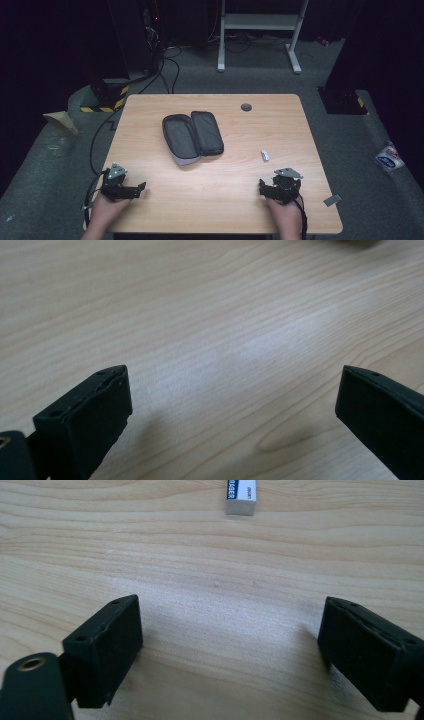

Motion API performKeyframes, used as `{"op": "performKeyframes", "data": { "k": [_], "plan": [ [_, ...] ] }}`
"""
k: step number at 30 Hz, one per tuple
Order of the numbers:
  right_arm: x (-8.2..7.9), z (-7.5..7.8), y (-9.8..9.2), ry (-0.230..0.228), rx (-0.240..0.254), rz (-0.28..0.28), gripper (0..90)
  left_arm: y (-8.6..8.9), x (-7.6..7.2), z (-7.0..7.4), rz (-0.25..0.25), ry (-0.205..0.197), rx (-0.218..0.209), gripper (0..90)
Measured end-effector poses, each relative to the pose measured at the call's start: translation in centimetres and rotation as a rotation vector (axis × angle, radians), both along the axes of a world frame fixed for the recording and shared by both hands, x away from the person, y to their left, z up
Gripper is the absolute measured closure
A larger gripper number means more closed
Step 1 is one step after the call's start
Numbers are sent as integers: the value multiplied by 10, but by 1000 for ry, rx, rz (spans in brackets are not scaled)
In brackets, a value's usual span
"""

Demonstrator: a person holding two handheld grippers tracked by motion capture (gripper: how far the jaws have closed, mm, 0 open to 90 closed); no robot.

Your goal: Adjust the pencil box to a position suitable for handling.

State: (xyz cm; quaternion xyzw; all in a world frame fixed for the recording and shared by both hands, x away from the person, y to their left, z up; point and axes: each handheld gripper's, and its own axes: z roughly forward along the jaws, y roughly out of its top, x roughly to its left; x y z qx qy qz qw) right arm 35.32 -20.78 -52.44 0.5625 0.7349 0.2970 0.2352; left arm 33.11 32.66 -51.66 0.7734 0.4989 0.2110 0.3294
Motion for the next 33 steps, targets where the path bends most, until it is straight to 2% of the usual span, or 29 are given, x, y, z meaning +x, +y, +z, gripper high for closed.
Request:
{"op": "performKeyframes", "data": {
  "k": [3,5,7,12,17,22,27,31,33],
  "plan": [
    [-2,1,-2,3,-5,7,127,-3,1,3,-8,-12,-8,19],
    [-4,2,-5,-8,-4,12,140,-7,3,9,-30,-33,-17,19],
    [-4,1,-5,2,0,11,139,-9,3,10,-37,-36,-21,19],
    [-3,0,-4,-11,0,23,139,-19,8,17,-74,-55,-45,33],
    [-3,0,-5,-10,0,23,139,-40,12,26,-144,-91,-83,73],
    [-3,0,-4,-10,1,22,140,-55,19,31,-175,-100,-82,105],
    [-4,0,-4,-12,0,21,145,-79,33,39,-222,-111,-105,134],
    [-5,0,-4,-12,1,22,145,-90,42,42,-238,-114,-94,149],
    [-5,0,-4,-11,1,25,145,-102,50,45,-244,-105,-82,152]
  ]
}}
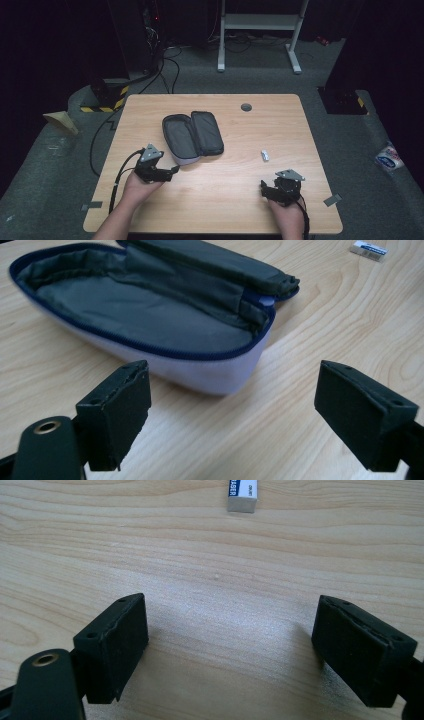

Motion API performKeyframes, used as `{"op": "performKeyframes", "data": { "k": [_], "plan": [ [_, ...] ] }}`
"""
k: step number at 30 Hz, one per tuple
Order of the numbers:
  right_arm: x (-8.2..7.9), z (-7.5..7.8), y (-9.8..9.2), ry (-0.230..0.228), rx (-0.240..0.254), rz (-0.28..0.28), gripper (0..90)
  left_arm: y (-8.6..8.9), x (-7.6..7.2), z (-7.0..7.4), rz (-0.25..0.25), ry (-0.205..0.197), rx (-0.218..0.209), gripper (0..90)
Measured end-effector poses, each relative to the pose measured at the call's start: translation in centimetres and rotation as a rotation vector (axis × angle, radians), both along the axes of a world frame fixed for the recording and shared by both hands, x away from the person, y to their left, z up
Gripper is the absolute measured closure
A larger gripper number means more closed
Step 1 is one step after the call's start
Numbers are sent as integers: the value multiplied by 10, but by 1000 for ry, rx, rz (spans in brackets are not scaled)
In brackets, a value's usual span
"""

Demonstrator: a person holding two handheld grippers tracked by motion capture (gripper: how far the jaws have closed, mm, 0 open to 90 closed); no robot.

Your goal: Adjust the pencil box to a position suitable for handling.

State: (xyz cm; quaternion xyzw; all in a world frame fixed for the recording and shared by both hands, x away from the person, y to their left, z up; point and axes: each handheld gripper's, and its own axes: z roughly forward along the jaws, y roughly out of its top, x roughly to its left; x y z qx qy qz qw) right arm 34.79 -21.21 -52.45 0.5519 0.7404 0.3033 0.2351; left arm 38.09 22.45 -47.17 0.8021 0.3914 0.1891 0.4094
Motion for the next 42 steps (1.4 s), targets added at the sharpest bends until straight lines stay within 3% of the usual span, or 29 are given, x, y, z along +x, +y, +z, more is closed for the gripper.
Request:
{"op": "performKeyframes", "data": {
  "k": [8,15,20,24,32,42],
  "plan": [
    [-1,0,0,-2,-1,4,145,-25,15,5,-21,-15,43,205],
    [-1,0,1,-1,1,8,145,-37,19,-3,-40,-15,76,387],
    [-1,0,1,-1,1,9,147,-40,18,-6,-45,-19,68,561],
    [-1,0,1,-2,0,9,147,-41,18,-10,-34,-11,62,659],
    [-1,0,1,-2,1,9,147,-50,13,-16,-57,-19,48,846],
    [-1,0,1,-3,0,11,150,-72,1,-16,-108,-25,7,878]
  ]
}}
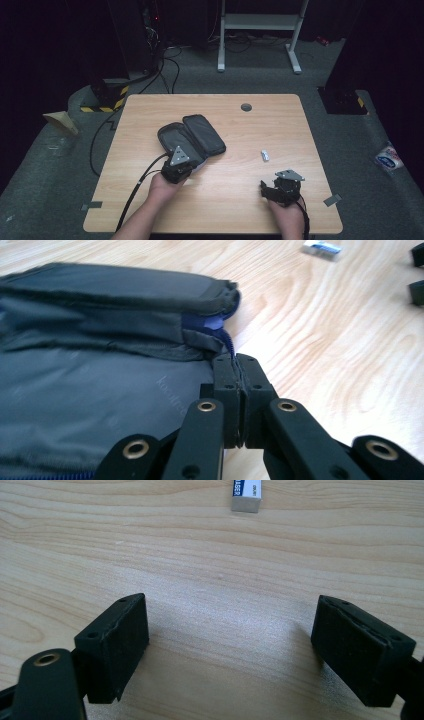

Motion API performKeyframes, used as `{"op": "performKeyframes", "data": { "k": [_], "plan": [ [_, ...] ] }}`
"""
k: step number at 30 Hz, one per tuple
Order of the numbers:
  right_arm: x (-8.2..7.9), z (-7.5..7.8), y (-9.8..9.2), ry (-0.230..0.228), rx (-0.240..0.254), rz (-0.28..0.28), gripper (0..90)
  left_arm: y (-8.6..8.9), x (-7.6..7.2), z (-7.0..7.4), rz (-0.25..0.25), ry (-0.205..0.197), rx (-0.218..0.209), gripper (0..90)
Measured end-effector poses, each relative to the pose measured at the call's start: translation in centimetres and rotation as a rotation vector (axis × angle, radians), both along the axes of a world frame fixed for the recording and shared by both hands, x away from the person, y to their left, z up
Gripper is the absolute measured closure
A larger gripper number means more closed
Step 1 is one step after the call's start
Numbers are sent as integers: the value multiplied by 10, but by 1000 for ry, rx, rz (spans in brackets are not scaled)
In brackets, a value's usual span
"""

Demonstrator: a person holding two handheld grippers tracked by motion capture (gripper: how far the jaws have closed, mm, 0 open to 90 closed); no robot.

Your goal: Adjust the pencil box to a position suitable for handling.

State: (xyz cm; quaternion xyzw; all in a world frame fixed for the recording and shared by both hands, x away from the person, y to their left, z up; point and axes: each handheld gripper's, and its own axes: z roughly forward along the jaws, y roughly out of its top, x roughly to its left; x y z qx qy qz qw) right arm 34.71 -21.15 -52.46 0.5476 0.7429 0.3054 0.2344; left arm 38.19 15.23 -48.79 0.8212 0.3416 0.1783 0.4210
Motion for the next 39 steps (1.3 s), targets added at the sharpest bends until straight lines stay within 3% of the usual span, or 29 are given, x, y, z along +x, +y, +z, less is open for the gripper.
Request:
{"op": "performKeyframes", "data": {
  "k": [3,9,13,15,18,19,20,21,26,32,35,39],
  "plan": [
    [0,0,0,0,0,0,150,-11,-5,0,-15,3,-22,879],
    [0,0,0,0,0,0,151,-21,-10,0,-24,-5,-22,877],
    [0,0,0,0,0,-1,153,-13,-9,5,-3,-13,-42,758],
    [0,0,0,0,0,-1,153,8,-7,16,35,-36,-68,740],
    [0,0,0,-1,0,0,153,36,2,27,117,-76,-67,732],
    [0,0,0,-1,0,0,153,36,2,27,117,-76,-67,732],
    [0,0,0,1,0,2,153,56,12,30,179,-86,-57,732],
    [0,0,0,0,0,1,153,56,12,30,179,-86,-57,732],
    [0,0,0,0,0,2,152,100,38,27,324,-70,-45,724],
    [-1,0,0,-1,-1,3,153,117,59,13,391,-10,-50,672],
    [-1,0,0,-1,-1,2,153,119,64,7,381,24,-62,662],
    [-1,0,0,-1,-1,2,153,114,66,3,381,36,-59,704]
  ]
}}
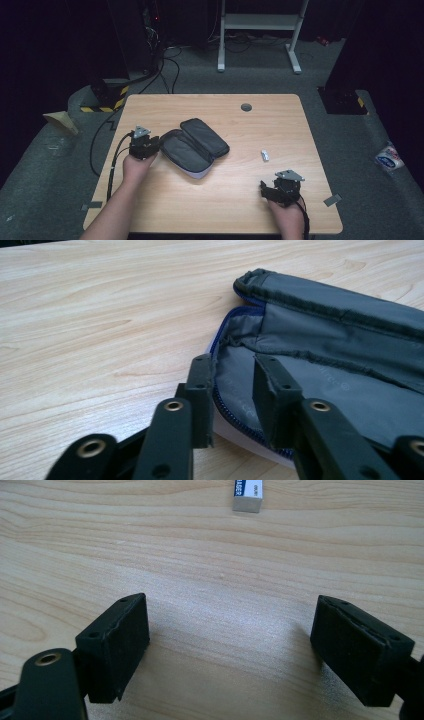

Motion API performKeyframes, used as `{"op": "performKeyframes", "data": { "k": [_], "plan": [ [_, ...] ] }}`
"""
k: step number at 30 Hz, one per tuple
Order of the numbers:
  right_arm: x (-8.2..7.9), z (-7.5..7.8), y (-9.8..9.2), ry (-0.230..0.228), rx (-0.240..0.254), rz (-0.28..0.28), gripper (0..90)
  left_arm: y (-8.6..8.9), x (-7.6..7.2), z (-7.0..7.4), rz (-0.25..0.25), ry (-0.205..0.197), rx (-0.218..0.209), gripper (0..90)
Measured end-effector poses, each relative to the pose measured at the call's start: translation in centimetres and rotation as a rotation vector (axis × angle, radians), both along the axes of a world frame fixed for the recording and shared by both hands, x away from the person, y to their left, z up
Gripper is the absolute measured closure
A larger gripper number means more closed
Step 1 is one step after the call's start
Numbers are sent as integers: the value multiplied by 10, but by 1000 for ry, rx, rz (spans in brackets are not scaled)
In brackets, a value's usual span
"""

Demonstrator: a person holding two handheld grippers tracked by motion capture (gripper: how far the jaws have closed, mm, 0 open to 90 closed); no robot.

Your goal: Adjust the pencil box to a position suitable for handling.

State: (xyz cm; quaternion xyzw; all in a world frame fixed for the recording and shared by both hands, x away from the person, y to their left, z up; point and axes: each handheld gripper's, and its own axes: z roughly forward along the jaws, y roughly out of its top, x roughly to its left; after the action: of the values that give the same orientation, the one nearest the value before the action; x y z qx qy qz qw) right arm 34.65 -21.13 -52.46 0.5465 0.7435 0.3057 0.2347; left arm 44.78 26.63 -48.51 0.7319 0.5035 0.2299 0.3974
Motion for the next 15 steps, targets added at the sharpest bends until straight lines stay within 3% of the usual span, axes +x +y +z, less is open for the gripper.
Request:
{"op": "performKeyframes", "data": {
  "k": [6,12,15],
  "plan": [
    [0,0,0,0,0,0,153,-2,-6,-2,-23,4,-15,827],
    [0,0,0,0,0,0,153,-3,-19,-7,-50,-5,-16,850],
    [0,0,0,0,0,0,153,-7,-34,-10,-83,-20,-14,849]
  ]
}}
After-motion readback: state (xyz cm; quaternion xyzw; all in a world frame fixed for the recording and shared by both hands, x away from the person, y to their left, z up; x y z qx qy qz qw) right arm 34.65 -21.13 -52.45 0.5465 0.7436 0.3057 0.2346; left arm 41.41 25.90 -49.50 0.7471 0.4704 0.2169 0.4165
